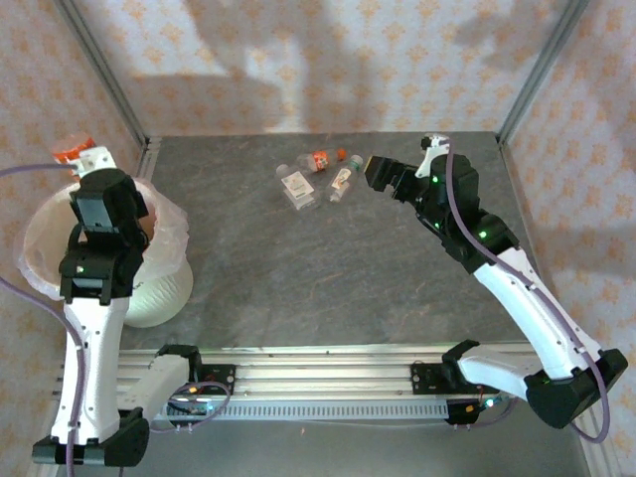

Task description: Put the plastic bottles in the bin

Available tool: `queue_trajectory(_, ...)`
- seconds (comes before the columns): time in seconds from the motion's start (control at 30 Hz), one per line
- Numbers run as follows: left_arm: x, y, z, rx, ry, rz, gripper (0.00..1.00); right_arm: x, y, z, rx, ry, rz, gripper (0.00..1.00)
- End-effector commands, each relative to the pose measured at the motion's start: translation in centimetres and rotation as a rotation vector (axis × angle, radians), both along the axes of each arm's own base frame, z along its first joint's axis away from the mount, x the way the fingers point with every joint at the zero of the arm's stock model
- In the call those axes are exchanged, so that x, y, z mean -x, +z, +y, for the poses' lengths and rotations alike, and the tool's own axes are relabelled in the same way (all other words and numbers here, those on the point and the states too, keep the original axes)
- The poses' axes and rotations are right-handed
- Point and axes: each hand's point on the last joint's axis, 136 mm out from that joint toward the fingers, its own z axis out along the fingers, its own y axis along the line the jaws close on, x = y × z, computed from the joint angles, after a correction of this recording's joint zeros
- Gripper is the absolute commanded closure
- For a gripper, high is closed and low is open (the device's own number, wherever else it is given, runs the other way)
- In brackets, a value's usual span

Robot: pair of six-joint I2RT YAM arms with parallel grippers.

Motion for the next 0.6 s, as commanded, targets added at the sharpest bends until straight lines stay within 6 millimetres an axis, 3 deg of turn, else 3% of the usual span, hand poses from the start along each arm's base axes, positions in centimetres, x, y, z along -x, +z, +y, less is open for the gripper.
queue_trajectory(0.0,1.6,-1.3,-1.1,0.032,-0.073,0.002,0.53,-0.2,-0.3,-0.3,0.03,-0.016,0.004,0.01)
queue_trajectory(0.23,2.5,-5.5,-1.0,0.026,-0.07,0.132,0.44,-0.7,-0.8,0.3,0.027,-0.001,0.022,0.01)
queue_trajectory(0.43,3.5,-2.9,-0.5,0.008,-0.036,0.045,0.17,-1.0,-1.1,0.7,0.025,0.012,0.035,0.01)
queue_trajectory(0.57,3.8,-1.3,-0.5,0.032,-0.022,-0.002,0.07,-1.1,-1.6,0.7,0.023,0.005,0.048,0.01)
